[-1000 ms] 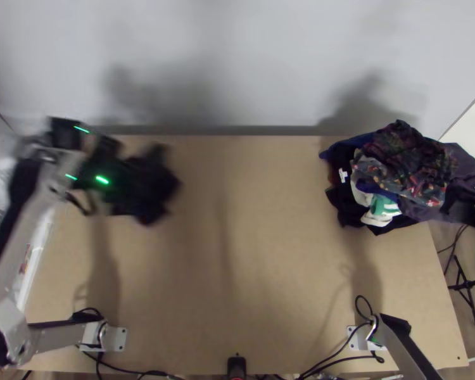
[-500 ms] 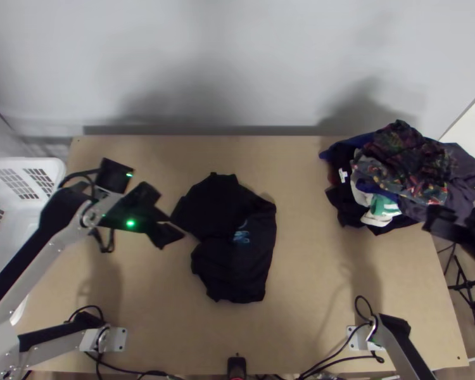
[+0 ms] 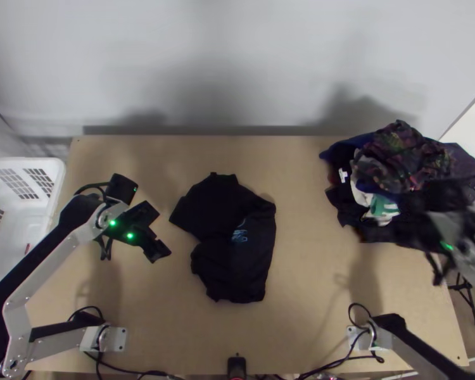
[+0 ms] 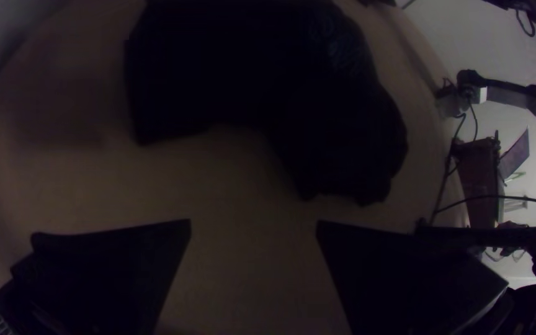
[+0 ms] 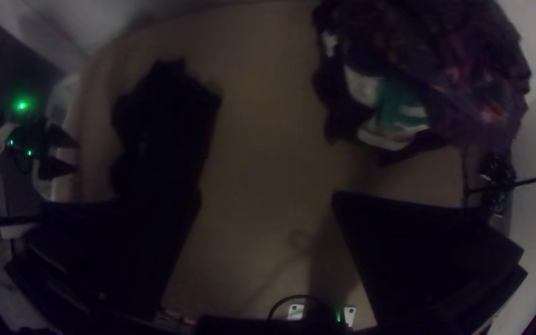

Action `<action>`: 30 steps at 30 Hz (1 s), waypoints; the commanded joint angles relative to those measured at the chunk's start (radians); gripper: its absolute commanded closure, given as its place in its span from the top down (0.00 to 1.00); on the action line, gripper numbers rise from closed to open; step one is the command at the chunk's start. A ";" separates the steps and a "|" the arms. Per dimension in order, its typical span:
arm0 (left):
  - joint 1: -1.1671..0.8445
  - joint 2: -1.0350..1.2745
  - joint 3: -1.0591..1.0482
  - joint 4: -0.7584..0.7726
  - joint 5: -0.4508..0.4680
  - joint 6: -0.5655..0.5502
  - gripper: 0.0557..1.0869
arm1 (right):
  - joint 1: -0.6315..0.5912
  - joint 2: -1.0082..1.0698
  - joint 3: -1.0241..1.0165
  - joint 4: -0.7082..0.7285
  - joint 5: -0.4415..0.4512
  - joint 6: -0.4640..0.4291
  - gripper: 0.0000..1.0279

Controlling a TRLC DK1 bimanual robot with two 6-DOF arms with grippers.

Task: Fold the t-shirt

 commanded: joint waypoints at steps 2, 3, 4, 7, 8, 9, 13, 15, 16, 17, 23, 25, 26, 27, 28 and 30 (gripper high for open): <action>-0.008 0.000 -0.016 0.030 -0.023 0.013 0.95 | 0.258 0.288 0.038 0.008 -0.044 -0.009 0.95; -0.008 0.003 -0.016 0.030 -0.023 0.012 0.95 | 0.279 0.340 0.061 0.011 -0.047 -0.006 0.95; -0.008 0.006 -0.016 0.030 -0.023 0.009 0.95 | 0.298 0.394 0.079 0.017 -0.058 -0.006 0.95; -0.008 0.009 -0.004 0.040 -0.026 -0.014 0.95 | 0.361 0.535 0.132 0.065 -0.070 -0.015 0.95; -0.007 0.011 0.004 0.046 -0.026 -0.017 0.95 | 0.379 0.578 0.148 0.088 -0.070 -0.015 0.95; -0.002 0.015 0.014 0.049 -0.026 -0.020 0.95 | 0.396 0.629 0.181 0.094 -0.070 -0.013 0.95; 0.016 0.029 0.034 0.049 -0.049 -0.023 0.95 | 0.451 0.796 0.345 0.094 -0.072 0.002 0.95; 0.029 0.023 0.031 0.048 -0.052 -0.025 0.95 | 0.488 0.841 0.420 0.092 -0.072 0.013 0.92; 0.033 0.017 0.028 0.046 -0.052 -0.029 0.95 | 0.512 0.851 0.449 0.092 -0.070 0.011 0.90; 0.039 0.009 0.023 0.046 -0.052 -0.031 0.95 | 0.543 0.859 0.472 0.092 -0.070 0.005 0.90; 0.055 -0.025 -0.026 0.049 -0.052 -0.036 0.95 | 0.669 0.911 0.512 0.097 0.000 -0.047 0.90; 0.055 -0.035 -0.052 0.054 -0.052 -0.029 0.95 | 0.677 0.943 0.520 0.115 0.046 -0.061 0.90; 0.058 -0.040 -0.059 0.054 -0.054 -0.025 0.95 | 0.675 0.962 0.523 0.129 0.057 -0.061 0.90; 0.062 -0.046 -0.064 0.054 -0.052 -0.025 0.95 | 0.673 0.979 0.530 0.140 0.063 -0.058 0.90; 0.065 -0.051 -0.067 0.054 -0.052 -0.025 0.95 | 0.673 0.994 0.538 0.151 0.071 -0.056 0.90; 0.068 -0.064 -0.075 0.056 -0.052 -0.023 0.95 | 0.673 1.017 0.541 0.178 0.101 -0.055 0.90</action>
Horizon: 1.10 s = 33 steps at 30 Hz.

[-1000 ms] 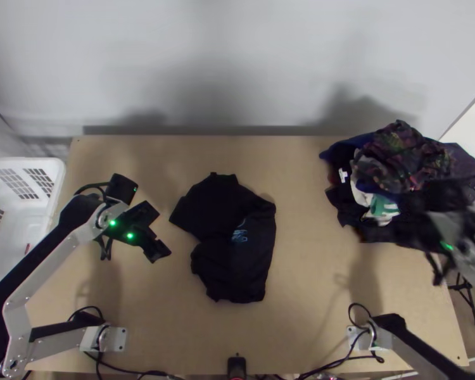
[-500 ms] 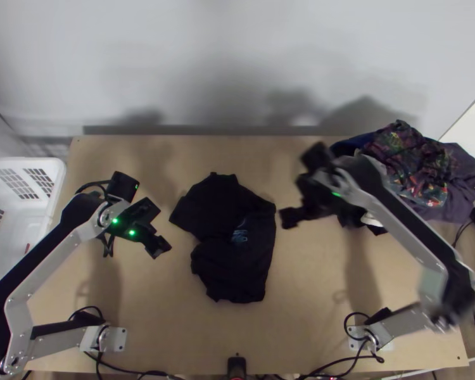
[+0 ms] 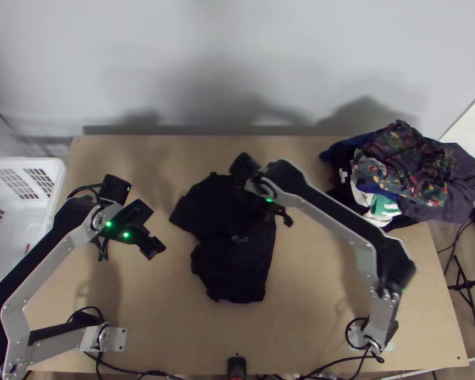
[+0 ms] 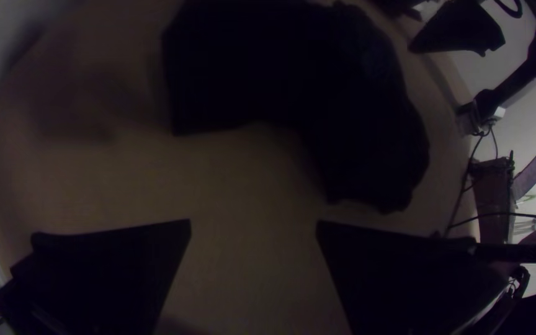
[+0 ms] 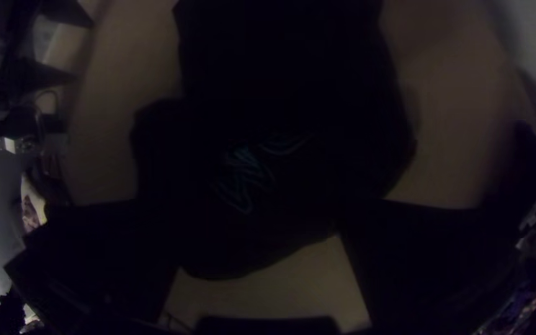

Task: Fold the t-shirt

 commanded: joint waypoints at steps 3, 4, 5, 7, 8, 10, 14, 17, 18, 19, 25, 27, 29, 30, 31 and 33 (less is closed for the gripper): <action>0.017 -0.039 -0.053 0.014 0.000 0.016 0.95 | 0.041 0.129 0.044 0.096 0.143 -0.015 0.84; 0.017 -0.039 -0.058 0.015 0.000 0.019 0.95 | 0.038 0.140 0.047 0.096 0.161 -0.015 0.84; 0.017 -0.039 -0.061 0.023 0.000 0.019 0.95 | 0.036 0.149 0.047 0.096 0.169 -0.013 0.84; 0.017 -0.039 -0.059 0.034 0.000 0.019 0.95 | 0.035 0.156 0.041 0.096 0.194 -0.012 0.84; 0.017 -0.037 -0.059 0.046 0.000 0.019 0.95 | 0.036 0.156 0.035 0.096 0.212 -0.012 0.78; 0.015 -0.027 -0.064 0.093 0.000 0.019 0.95 | 0.036 0.152 0.022 0.096 0.233 -0.010 0.61; 0.007 0.058 -0.042 0.156 -0.027 0.052 0.95 | 0.039 0.142 0.004 0.096 0.260 -0.027 0.02; 0.018 0.127 -0.005 0.189 -0.029 0.064 0.95 | 0.046 0.120 -0.048 0.094 0.309 -0.029 0.03; 0.020 0.150 0.007 0.208 -0.035 0.065 0.95 | 0.046 0.111 -0.064 0.094 0.310 -0.029 0.03; 0.020 0.180 0.019 0.230 -0.058 0.073 0.95 | 0.046 0.099 -0.074 0.094 0.310 -0.029 0.03; 0.023 0.364 0.142 0.311 -0.109 0.072 0.95 | 0.038 0.001 -0.062 0.091 0.309 -0.027 0.03; 0.017 0.430 0.189 0.313 -0.110 0.067 0.95 | 0.038 -0.030 -0.065 0.079 0.309 -0.029 0.03; 0.017 0.492 0.257 0.290 -0.104 0.036 0.95 | 0.039 -0.058 -0.084 0.079 0.309 -0.030 0.03; 0.020 0.515 0.295 0.268 -0.083 0.012 0.95 | 0.044 -0.068 -0.093 0.079 0.309 -0.033 0.03; 0.027 0.532 0.326 0.248 -0.040 -0.008 0.95 | 0.044 -0.078 -0.097 0.079 0.309 -0.039 0.03; 0.033 0.550 0.363 0.227 0.008 -0.031 0.95 | 0.044 -0.084 -0.102 0.079 0.309 -0.044 0.03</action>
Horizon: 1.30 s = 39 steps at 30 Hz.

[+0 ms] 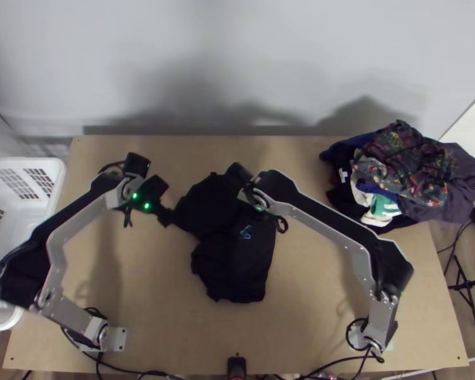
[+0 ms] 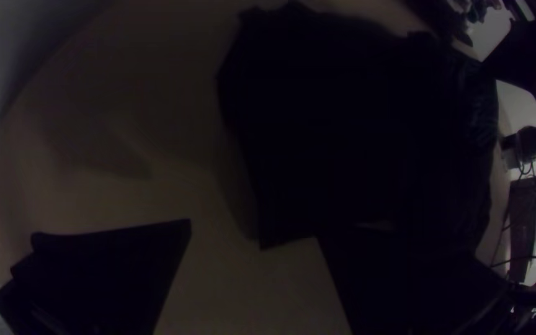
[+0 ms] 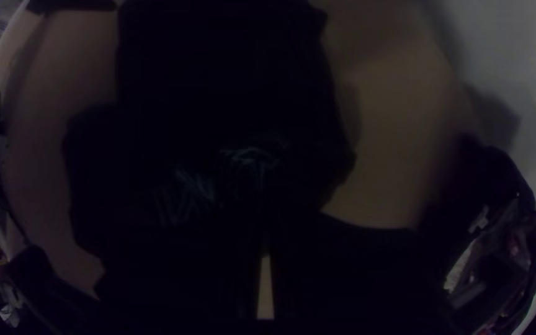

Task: Fold the t-shirt

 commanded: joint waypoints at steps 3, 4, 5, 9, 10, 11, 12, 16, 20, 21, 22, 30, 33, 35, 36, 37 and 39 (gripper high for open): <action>0.013 0.164 0.180 -0.067 0.122 -0.086 0.95 | -0.001 -0.064 -0.020 -0.001 0.005 -0.020 0.03; 0.011 0.173 0.182 -0.069 0.124 -0.090 0.95 | -0.001 -0.064 -0.019 0.000 0.005 -0.020 0.03; 0.011 0.182 0.182 -0.070 0.124 -0.095 0.95 | -0.001 -0.064 -0.017 0.003 0.005 -0.020 0.03; 0.011 0.219 0.184 -0.072 0.124 -0.104 0.89 | 0.004 -0.065 -0.014 0.006 0.005 -0.021 0.03; 0.010 0.224 0.184 -0.072 0.124 -0.104 0.89 | 0.006 -0.069 -0.014 0.006 0.005 -0.021 0.03; 0.007 0.225 0.184 -0.070 0.124 -0.104 0.89 | 0.006 -0.070 -0.014 0.008 0.005 -0.023 0.03; 0.005 0.230 0.184 -0.070 0.122 -0.101 0.89 | 0.006 -0.072 -0.013 0.008 0.005 -0.023 0.03; -0.001 0.256 0.191 -0.065 0.127 -0.115 0.67 | 0.002 -0.081 -0.013 0.008 0.005 -0.026 0.03; 0.001 0.274 0.191 -0.056 0.199 -0.138 0.30 | -0.002 -0.088 -0.025 0.008 0.005 -0.026 0.03; 0.001 0.279 0.191 -0.050 0.210 -0.144 0.24 | -0.004 -0.093 -0.030 0.008 0.005 -0.026 0.03; 0.001 0.279 0.190 -0.047 0.211 -0.147 0.22 | -0.005 -0.098 -0.031 0.008 0.005 -0.026 0.03; 0.166 0.139 0.185 -0.081 0.391 -0.202 0.14 | -0.100 -0.242 -0.028 -0.006 0.001 -0.036 0.03; 0.254 0.061 0.182 -0.111 0.483 -0.219 0.14 | -0.185 -0.320 0.015 -0.006 -0.001 -0.033 0.03; 0.295 -0.016 0.182 -0.121 0.509 -0.238 0.14 | -0.240 -0.360 0.050 -0.006 -0.001 -0.033 0.03; 0.314 -0.054 0.182 -0.121 0.532 -0.258 0.14 | -0.271 -0.381 0.066 -0.006 -0.001 -0.032 0.03; 0.332 -0.088 0.184 -0.121 0.556 -0.285 0.14 | -0.301 -0.401 0.073 -0.006 -0.002 -0.033 0.03; 0.340 -0.126 0.188 -0.124 0.589 -0.311 0.14 | -0.344 -0.434 0.055 -0.007 -0.024 -0.038 0.03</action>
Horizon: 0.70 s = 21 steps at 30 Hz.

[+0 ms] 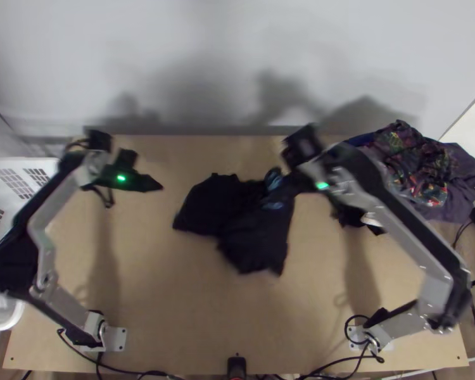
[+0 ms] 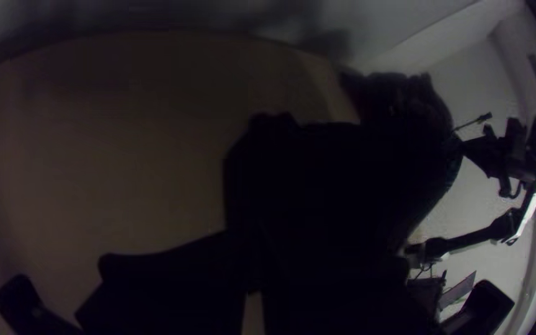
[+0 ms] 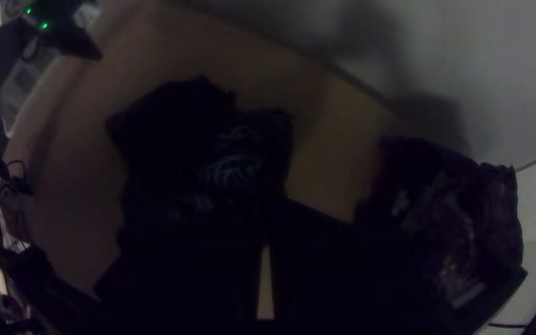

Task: Fold the t-shirt

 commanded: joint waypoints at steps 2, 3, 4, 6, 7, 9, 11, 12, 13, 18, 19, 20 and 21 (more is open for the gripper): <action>0.103 -0.212 0.020 -0.049 0.125 -0.082 0.14 | -0.166 -0.165 -0.009 0.000 -0.025 -0.024 0.03; 0.103 -0.237 0.026 -0.059 0.125 -0.088 0.14 | -0.166 -0.187 -0.030 -0.001 -0.028 -0.024 0.03; 0.098 -0.251 0.027 -0.067 0.128 -0.099 0.14 | -0.163 -0.208 -0.055 0.000 -0.034 -0.019 0.03; 0.058 -0.251 0.023 -0.098 0.143 -0.105 0.30 | -0.143 -0.244 -0.118 0.000 -0.043 -0.012 0.03; 0.015 -0.244 0.007 -0.099 0.147 -0.103 0.50 | -0.129 -0.253 -0.147 0.002 -0.043 -0.003 0.03; -0.088 -0.224 -0.026 -0.095 0.140 -0.088 0.96 | -0.105 -0.260 -0.184 0.002 -0.044 -0.001 0.03; -0.192 -0.172 -0.046 -0.075 0.137 -0.089 0.96 | -0.085 -0.262 -0.194 0.002 -0.048 -0.001 0.03; -0.239 -0.137 -0.048 -0.063 0.133 -0.092 0.96 | -0.079 -0.262 -0.194 0.002 -0.049 -0.001 0.03; -0.285 -0.096 -0.043 -0.053 0.119 -0.094 0.96 | -0.073 -0.262 -0.193 0.003 -0.049 -0.003 0.03; -0.462 0.111 0.041 -0.050 -0.062 -0.083 0.96 | -0.063 -0.259 -0.185 0.008 -0.048 -0.010 0.03; -0.482 0.136 0.053 -0.050 -0.087 -0.076 0.96 | -0.063 -0.259 -0.184 0.008 -0.048 -0.012 0.03; -0.514 0.173 0.072 -0.055 -0.114 -0.072 0.96 | -0.065 -0.257 -0.184 0.009 -0.048 -0.012 0.03; -0.545 0.208 0.098 -0.067 -0.125 -0.071 0.96 | -0.066 -0.256 -0.182 0.011 -0.048 -0.012 0.03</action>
